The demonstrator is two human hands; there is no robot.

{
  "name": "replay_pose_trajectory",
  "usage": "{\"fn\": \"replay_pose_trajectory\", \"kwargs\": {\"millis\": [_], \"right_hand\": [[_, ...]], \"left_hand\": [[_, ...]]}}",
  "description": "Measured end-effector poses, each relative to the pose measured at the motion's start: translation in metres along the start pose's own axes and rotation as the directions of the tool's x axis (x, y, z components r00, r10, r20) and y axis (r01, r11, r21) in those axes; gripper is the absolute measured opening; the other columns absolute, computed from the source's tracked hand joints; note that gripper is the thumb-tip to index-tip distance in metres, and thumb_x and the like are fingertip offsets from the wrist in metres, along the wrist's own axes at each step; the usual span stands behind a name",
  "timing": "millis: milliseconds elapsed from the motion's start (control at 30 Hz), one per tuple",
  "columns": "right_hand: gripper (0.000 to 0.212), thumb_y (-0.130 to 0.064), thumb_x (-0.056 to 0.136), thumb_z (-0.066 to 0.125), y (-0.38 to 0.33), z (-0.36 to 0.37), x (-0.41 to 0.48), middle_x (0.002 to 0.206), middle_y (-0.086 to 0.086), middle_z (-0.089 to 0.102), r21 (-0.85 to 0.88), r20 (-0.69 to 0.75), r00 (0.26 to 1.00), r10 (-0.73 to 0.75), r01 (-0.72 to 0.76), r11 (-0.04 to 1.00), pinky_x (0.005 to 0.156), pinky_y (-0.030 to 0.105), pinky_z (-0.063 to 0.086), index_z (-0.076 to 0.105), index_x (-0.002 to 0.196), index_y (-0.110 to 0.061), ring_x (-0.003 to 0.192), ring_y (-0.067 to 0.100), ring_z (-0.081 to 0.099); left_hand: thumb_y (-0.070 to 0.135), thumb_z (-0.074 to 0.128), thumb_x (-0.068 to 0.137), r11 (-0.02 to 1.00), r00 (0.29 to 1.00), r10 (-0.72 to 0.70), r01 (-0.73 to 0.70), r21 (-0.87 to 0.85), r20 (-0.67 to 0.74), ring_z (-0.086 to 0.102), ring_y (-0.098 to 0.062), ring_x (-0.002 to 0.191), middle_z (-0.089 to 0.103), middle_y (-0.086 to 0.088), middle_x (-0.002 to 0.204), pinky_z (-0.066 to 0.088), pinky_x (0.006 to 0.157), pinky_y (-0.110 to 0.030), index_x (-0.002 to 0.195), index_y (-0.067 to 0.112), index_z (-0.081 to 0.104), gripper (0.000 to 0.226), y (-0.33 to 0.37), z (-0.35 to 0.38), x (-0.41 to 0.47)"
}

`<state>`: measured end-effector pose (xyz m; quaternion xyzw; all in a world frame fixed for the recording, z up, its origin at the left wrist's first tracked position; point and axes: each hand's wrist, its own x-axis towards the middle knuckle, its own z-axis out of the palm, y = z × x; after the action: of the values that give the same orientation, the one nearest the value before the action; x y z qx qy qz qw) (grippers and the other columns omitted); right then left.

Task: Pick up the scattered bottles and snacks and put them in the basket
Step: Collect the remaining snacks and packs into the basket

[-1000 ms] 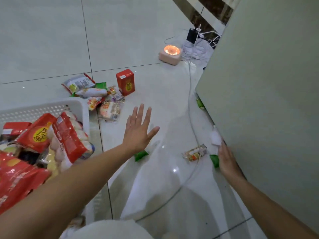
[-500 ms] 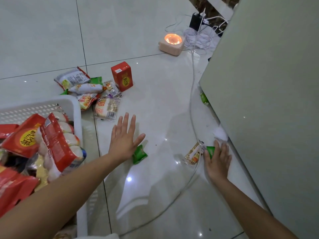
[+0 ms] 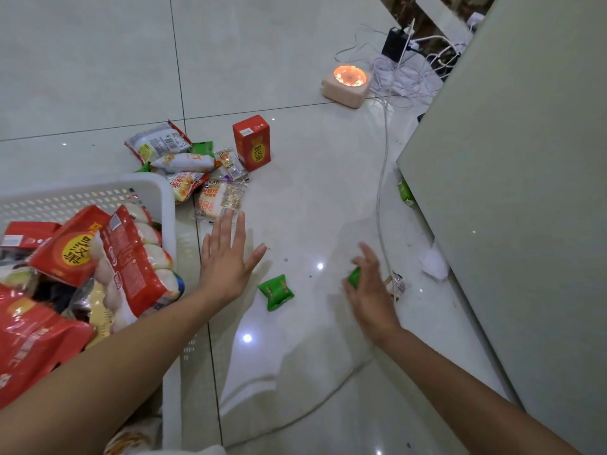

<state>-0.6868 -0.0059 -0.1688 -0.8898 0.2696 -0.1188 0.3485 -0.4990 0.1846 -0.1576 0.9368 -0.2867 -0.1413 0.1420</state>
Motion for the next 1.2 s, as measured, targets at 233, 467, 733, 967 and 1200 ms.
{"fn": "replay_pose_trajectory", "kwargs": {"millis": [233, 467, 733, 967, 1200], "right_hand": [[0.049, -0.036, 0.087, 0.052, -0.056, 0.077, 0.016, 0.144, 0.016, 0.045, -0.352, 0.498, 0.763, -0.413, 0.613, 0.708, 0.111, 0.048, 0.029, 0.051, 0.121, -0.001, 0.136, 0.027, 0.039], [0.053, -0.032, 0.073, 0.06, -0.057, 0.082, 0.008, 0.133, 0.002, 0.057, -0.381, 0.627, 0.694, -0.353, 0.669, 0.638, 0.096, 0.046, 0.048, 0.052, 0.125, -0.031, 0.121, 0.027, 0.056], [0.043, -0.036, 0.066, 0.075, -0.037, 0.067, -0.015, 0.125, 0.007, 0.059, -0.309, 0.571, 0.72, -0.396, 0.635, 0.709, 0.089, 0.034, 0.053, 0.059, 0.106, -0.028, 0.112, 0.028, 0.06], [0.055, 0.002, 0.044, 0.081, -0.007, 0.023, 0.002, 0.103, 0.013, 0.06, -0.451, 0.268, 0.911, -0.315, 0.407, 0.794, 0.066, 0.034, 0.051, 0.058, 0.09, -0.017, 0.086, 0.028, 0.055], [0.05, -0.002, 0.086, 0.055, 0.03, -0.063, 0.077, 0.152, 0.012, 0.024, -0.404, -0.13, 0.959, 0.25, -0.282, 0.87, 0.108, 0.043, 0.028, 0.044, 0.134, -0.011, 0.133, 0.036, 0.028]], "left_hand": [[0.063, 0.018, 0.092, 1.0, 0.999, -0.025, 0.024, -0.011, -0.043, -0.017, -0.016, 0.145, -0.016, 0.001, 0.159, -0.008, 0.116, -0.037, 0.15, 0.024, -0.012, 0.076, 0.006, -0.01, -0.009], [0.057, 0.022, 0.094, 0.999, 0.998, -0.04, 0.039, -0.017, -0.04, -0.017, -0.017, 0.145, -0.017, 0.001, 0.159, -0.008, 0.116, -0.037, 0.15, 0.024, -0.012, 0.074, 0.007, -0.015, -0.011], [0.061, 0.016, 0.09, 1.0, 0.999, -0.023, 0.024, 0.02, -0.043, -0.018, -0.017, 0.145, -0.017, 0.001, 0.158, -0.009, 0.116, -0.037, 0.149, 0.024, -0.014, 0.076, 0.006, -0.012, -0.012], [0.07, 0.009, 0.086, 1.0, 0.999, 0.018, -0.018, 0.007, -0.048, -0.019, -0.016, 0.145, -0.017, 0.001, 0.159, -0.009, 0.116, -0.038, 0.15, 0.025, -0.013, 0.082, 0.011, -0.003, -0.006], [0.067, 0.008, 0.085, 0.991, 0.99, 0.133, -0.132, 0.038, -0.035, -0.021, -0.015, 0.144, -0.02, 0.003, 0.158, -0.014, 0.112, -0.033, 0.149, 0.025, -0.015, 0.08, 0.037, 0.006, 0.009]]}}
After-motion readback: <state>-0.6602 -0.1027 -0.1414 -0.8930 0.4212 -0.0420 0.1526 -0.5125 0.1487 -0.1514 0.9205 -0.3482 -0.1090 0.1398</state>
